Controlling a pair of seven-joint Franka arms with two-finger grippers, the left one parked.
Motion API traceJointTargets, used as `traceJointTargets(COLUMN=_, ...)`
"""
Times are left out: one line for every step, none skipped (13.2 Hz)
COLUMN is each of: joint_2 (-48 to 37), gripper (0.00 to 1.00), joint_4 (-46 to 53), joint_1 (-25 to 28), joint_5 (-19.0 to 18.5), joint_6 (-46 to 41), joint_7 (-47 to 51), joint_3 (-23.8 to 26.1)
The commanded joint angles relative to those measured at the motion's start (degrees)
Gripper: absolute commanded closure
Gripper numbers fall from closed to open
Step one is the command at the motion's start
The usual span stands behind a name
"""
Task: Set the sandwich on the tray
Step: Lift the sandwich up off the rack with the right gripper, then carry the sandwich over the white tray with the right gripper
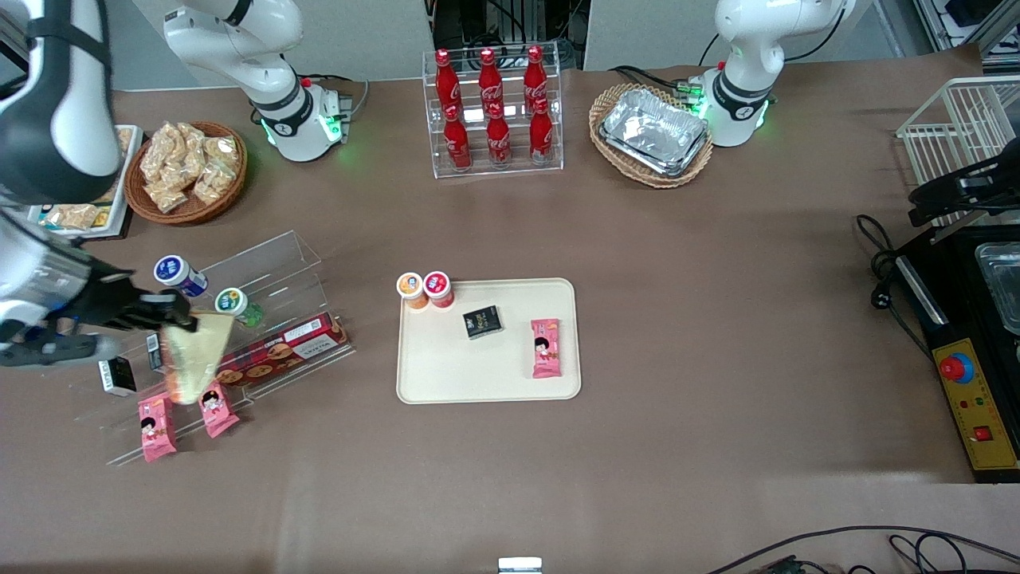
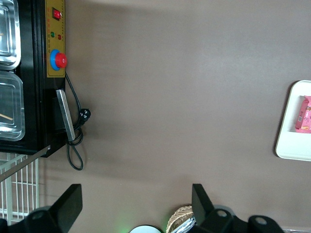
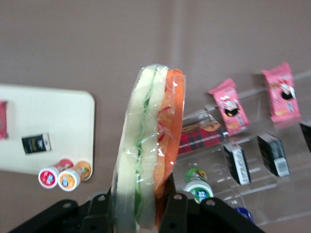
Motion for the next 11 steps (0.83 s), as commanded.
traceJointTargets(joint_2=2.78, gripper=0.63, joint_4=2.36, joint_1=6.47, joint_5=-2.20, joint_6=-0.92, joint_7=-7.95, joint_3=-0.64)
traceJointTargets(joint_2=3.48, gripper=0.63, joint_4=2.45, joint_1=9.19, joint_5=-2.55, joint_6=-0.74, joint_7=-9.62, joint_3=-0.64)
traceJointTargets(joint_2=4.53, gripper=0.63, joint_4=3.49, joint_1=11.74, joint_5=-3.42, joint_6=-0.74, joint_7=-11.21, joint_3=-0.64)
traceJointTargets(joint_2=6.11, gripper=0.63, joint_4=5.24, joint_1=14.29, joint_5=-5.61, joint_6=-0.83, joint_7=-11.66, joint_3=-0.64)
traceJointTargets(joint_2=7.51, gripper=0.63, joint_4=6.83, joint_1=16.67, joint_5=-8.24, joint_6=-0.83, joint_7=-12.01, joint_3=-0.64)
traceJointTargets(joint_2=8.40, gripper=0.63, joint_4=7.19, joint_1=18.78, joint_5=-9.40, joint_6=-0.74, joint_7=-12.01, joint_3=-0.64)
traceJointTargets(joint_2=9.36, gripper=0.63, joint_4=7.28, joint_1=20.80, joint_5=-9.67, joint_6=-0.65, joint_7=-12.71, joint_3=-0.64)
traceJointTargets(joint_2=10.42, gripper=0.63, joint_4=7.28, joint_1=22.47, joint_5=-9.76, joint_6=0.13, joint_7=-14.37, joint_3=-0.72)
traceJointTargets(joint_2=11.56, gripper=0.63, joint_4=7.28, joint_1=24.06, joint_5=-10.80, joint_6=2.31, joint_7=-17.43, joint_3=-0.72)
traceJointTargets(joint_2=12.70, gripper=0.63, joint_4=7.28, joint_1=25.73, joint_5=-13.16, joint_6=3.99, joint_7=-20.86, joint_3=-0.72)
traceJointTargets(joint_2=13.76, gripper=0.63, joint_4=7.28, joint_1=26.61, joint_5=-14.67, joint_6=5.31, joint_7=-23.07, joint_3=-0.64)
